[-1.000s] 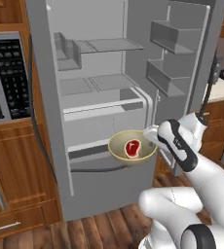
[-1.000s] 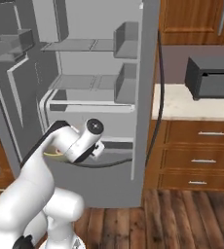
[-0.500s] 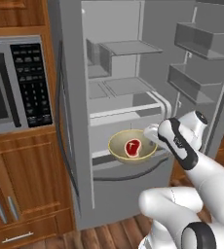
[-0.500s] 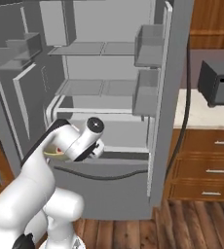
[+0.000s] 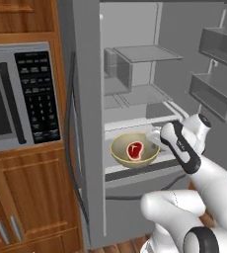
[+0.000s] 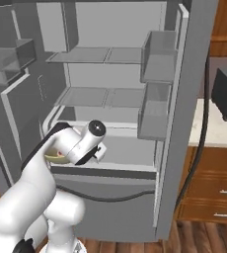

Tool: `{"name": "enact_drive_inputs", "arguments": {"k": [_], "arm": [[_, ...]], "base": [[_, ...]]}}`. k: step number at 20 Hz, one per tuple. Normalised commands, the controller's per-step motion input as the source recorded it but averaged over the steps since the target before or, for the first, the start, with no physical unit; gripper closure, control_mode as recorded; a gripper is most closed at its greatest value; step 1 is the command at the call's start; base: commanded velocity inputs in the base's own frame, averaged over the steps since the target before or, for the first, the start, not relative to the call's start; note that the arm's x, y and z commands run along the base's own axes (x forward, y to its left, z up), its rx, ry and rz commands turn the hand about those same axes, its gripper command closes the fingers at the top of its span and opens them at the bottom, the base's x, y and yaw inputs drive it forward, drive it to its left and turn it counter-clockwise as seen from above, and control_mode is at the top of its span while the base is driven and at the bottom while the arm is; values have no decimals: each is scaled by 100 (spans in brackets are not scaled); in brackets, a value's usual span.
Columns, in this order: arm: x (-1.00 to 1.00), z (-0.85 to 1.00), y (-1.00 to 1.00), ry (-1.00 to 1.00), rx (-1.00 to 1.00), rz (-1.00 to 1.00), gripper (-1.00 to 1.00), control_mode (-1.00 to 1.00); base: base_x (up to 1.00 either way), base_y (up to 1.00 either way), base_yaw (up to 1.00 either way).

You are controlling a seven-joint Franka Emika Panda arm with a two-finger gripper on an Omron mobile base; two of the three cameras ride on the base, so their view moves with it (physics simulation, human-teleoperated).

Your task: Place one of the steaks on the plate and the other in the bowl. Then place the bowl in the fridge.

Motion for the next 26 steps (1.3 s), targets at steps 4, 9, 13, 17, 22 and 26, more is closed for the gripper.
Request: {"name": "enact_drive_inputs", "arguments": {"k": [4, 9, 13, 17, 22, 26], "arm": [[0, 0, 0, 0, 0, 0, 100, 100], [0, 0, 0, 0, 0, 0, 100, 100], [0, 0, 0, 0, 0, 0, 100, 100], [0, 0, 0, 0, 0, 0, 100, 100], [0, 0, 0, 0, 0, 0, 100, 100], [0, 0, 0, 0, 0, 0, 100, 100]], "base": [[26, -18, 14], [9, -39, 7], [0, -23, 0], [14, 21, 0], [40, 3, 0], [49, -19, 0]]}}
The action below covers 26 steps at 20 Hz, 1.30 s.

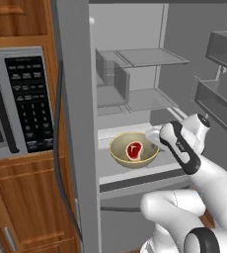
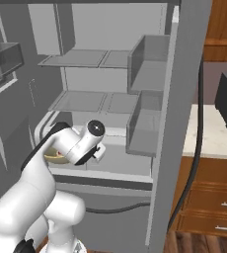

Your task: Place one of the steaks on the plate and the other in the bowl. Then place the bowl in the fridge.

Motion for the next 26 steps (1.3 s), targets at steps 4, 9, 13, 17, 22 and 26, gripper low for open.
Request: {"name": "enact_drive_inputs", "arguments": {"k": [4, 9, 13, 17, 22, 26], "arm": [[0, 0, 0, 0, 0, 0, 100, 100], [0, 0, 0, 0, 0, 0, 100, 100], [0, 0, 0, 0, 0, 0, 100, 100], [0, 0, 0, 0, 0, 0, 100, 100], [0, 0, 0, 0, 0, 0, 100, 100], [0, 0, 0, 0, 0, 0, 100, 100]], "base": [[19, -32, 2], [22, -20, 5], [50, 0, 1], [31, 0, 3], [0, 0, 1], [6, 0, 0]]}}
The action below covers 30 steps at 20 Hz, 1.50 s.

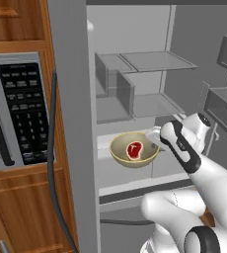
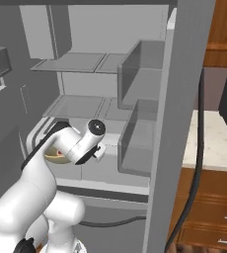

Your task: Place one of the steaks on the plate and the other in the bowl. Then place the bowl in the fridge.

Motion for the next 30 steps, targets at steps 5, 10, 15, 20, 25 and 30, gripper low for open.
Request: {"name": "enact_drive_inputs", "arguments": {"k": [5, 10, 15, 20, 25, 30], "arm": [[0, 0, 0, 0, 0, 0, 100, 100], [0, 0, 0, 0, 0, 0, 100, 100], [0, 0, 0, 0, 0, 0, 100, 100], [0, 0, 0, 0, 0, 0, 100, 100], [0, 0, 0, 0, 0, 0, 100, 100], [0, 0, 0, 0, 0, 0, 100, 100]], "base": [[31, 0, 2], [30, 0, 2], [47, 0, 1], [58, 0, 0], [38, 0, 1], [3, 0, 0]]}}
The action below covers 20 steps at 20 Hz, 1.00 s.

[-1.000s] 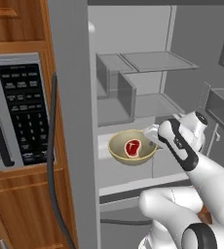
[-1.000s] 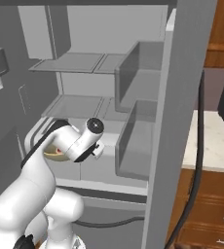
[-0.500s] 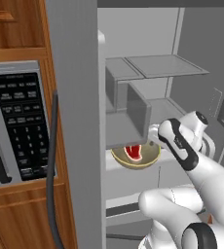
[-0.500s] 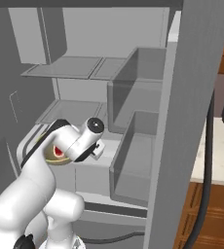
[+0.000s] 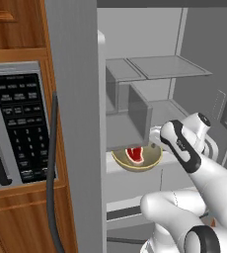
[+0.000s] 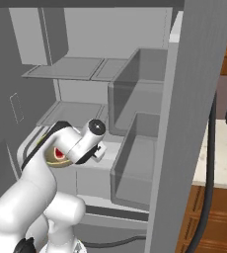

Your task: Place one of the steaks on the plate and the other in the bowl. Then place the bowl in the fridge.

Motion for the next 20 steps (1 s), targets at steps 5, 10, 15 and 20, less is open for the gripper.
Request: {"name": "enact_drive_inputs", "arguments": {"k": [5, 10, 15, 20], "arm": [[0, 0, 0, 0, 0, 0, 100, 100], [0, 0, 0, 0, 0, -1, 100, -100], [-32, 7, 2, 0, 0, -11, 100, -100], [-53, 28, 1, 2, 1, -16, 100, -100]], "base": [[0, 0, 0], [0, 0, 0], [0, 0, 0], [0, 0, 0]]}}
